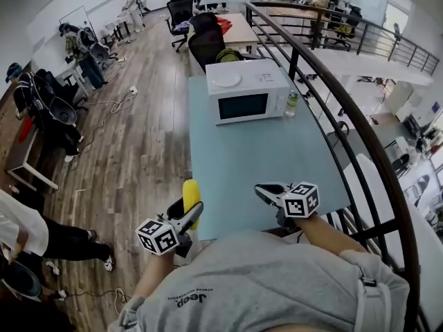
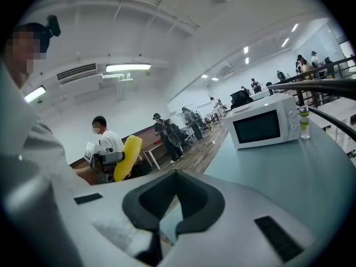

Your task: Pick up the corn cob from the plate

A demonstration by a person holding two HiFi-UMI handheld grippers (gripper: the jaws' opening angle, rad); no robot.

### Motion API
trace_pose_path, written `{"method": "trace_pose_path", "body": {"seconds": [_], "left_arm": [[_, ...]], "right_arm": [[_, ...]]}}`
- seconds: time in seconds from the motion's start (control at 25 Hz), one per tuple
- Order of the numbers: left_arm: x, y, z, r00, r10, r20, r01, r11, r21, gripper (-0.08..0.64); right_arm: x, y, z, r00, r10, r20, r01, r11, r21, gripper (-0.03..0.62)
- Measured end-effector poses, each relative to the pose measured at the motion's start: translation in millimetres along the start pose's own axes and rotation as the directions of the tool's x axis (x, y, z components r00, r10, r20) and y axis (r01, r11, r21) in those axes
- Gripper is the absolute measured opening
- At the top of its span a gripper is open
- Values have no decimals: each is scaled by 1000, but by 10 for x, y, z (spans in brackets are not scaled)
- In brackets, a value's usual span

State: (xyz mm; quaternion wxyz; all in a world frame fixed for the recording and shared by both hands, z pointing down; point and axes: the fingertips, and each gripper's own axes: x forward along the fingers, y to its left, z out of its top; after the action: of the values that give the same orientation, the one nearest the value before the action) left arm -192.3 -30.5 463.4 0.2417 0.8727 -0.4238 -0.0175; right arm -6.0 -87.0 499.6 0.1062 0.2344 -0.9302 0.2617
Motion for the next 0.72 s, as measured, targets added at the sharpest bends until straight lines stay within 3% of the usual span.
{"method": "trace_pose_path", "body": {"seconds": [0.72], "left_arm": [[1,-33,-105,998,51,24,-50,998,-38,264]], "right_arm": [[-36,-71,-90,997,5,-83,-16,992,-122,14]]}}
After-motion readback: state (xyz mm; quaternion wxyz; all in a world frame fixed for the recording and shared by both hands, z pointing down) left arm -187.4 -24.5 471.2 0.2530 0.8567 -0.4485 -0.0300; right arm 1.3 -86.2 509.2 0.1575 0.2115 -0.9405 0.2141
